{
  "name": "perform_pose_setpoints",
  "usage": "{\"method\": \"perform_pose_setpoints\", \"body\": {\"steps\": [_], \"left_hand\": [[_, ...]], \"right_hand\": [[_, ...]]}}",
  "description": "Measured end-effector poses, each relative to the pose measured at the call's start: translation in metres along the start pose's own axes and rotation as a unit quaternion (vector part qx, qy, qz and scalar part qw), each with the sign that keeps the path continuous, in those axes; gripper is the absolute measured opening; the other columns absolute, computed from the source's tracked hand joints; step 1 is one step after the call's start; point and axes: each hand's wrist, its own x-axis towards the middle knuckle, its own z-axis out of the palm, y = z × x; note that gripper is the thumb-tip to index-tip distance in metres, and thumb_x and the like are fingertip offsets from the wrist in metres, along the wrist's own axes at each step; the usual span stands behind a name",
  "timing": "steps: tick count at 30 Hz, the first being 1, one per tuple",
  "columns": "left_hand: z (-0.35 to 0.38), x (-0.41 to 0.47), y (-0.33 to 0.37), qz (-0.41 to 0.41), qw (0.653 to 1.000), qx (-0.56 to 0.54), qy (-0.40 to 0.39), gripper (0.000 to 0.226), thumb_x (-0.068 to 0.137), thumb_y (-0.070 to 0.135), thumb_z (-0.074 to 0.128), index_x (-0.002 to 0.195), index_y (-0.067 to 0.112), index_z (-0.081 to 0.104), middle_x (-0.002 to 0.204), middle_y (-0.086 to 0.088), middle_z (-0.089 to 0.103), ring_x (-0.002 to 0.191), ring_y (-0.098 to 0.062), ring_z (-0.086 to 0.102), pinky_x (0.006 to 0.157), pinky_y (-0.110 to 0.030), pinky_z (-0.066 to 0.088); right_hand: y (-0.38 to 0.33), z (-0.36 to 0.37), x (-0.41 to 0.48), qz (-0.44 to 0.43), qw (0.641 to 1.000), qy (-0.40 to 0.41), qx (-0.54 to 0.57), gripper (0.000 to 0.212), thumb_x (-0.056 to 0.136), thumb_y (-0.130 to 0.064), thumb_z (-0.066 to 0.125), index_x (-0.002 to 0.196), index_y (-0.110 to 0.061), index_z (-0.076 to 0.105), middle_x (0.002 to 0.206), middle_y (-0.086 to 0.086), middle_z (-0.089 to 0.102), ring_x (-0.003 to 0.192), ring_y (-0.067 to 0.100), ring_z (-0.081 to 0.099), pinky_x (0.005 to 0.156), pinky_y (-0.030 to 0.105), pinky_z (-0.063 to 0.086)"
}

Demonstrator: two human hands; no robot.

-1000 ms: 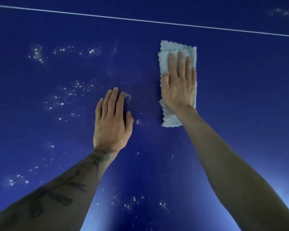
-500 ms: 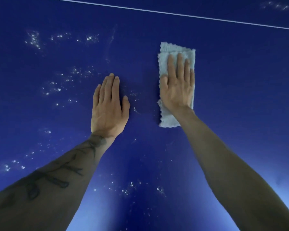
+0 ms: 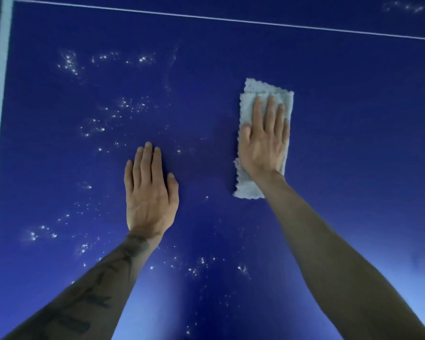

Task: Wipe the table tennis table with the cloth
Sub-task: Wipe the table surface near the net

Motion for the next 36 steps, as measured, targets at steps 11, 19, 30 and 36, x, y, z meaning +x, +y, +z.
{"method": "perform_pose_setpoints", "body": {"steps": [11, 19, 30, 36], "left_hand": [[-0.003, 0.002, 0.001, -0.019, 0.999, -0.030, -0.010, 0.058, 0.105, 0.022, 0.040, 0.158, 0.001, 0.036, 0.169, -0.013, 0.031, 0.159, -0.029, 0.025, 0.131, -0.048, 0.015], [-0.003, 0.003, 0.001, -0.020, 0.999, -0.028, -0.022, 0.059, 0.104, 0.023, 0.036, 0.160, 0.002, 0.033, 0.171, -0.011, 0.028, 0.159, -0.027, 0.022, 0.132, -0.046, 0.012], [-0.006, 0.003, 0.002, -0.019, 0.999, -0.034, -0.036, 0.058, 0.107, 0.021, 0.036, 0.161, 0.002, 0.030, 0.172, -0.011, 0.024, 0.161, -0.027, 0.017, 0.132, -0.046, 0.008], [-0.007, 0.001, 0.000, -0.007, 0.999, -0.038, -0.034, 0.056, 0.108, 0.023, 0.032, 0.161, 0.003, 0.029, 0.172, -0.011, 0.024, 0.161, -0.026, 0.017, 0.132, -0.047, 0.010]], "right_hand": [[0.004, 0.016, -0.051, -0.181, 0.982, -0.035, -0.033, 0.065, 0.109, -0.038, 0.023, 0.171, -0.026, 0.010, 0.179, 0.004, 0.003, 0.165, 0.028, -0.001, 0.134, 0.049, 0.008], [-0.053, 0.026, -0.034, -0.115, 0.993, -0.002, 0.003, 0.065, 0.111, -0.038, 0.024, 0.171, -0.019, 0.011, 0.178, 0.012, 0.004, 0.165, 0.033, 0.000, 0.134, 0.051, 0.007], [0.025, 0.005, -0.044, -0.013, 1.000, -0.004, -0.016, 0.066, 0.109, -0.041, 0.019, 0.171, -0.024, 0.006, 0.179, 0.008, 0.002, 0.165, 0.029, -0.001, 0.134, 0.049, 0.006], [-0.050, 0.032, -0.086, -0.133, 0.991, -0.004, -0.018, 0.065, 0.111, -0.040, 0.022, 0.171, -0.020, 0.012, 0.179, 0.010, 0.006, 0.165, 0.032, 0.001, 0.133, 0.050, 0.010]]}}
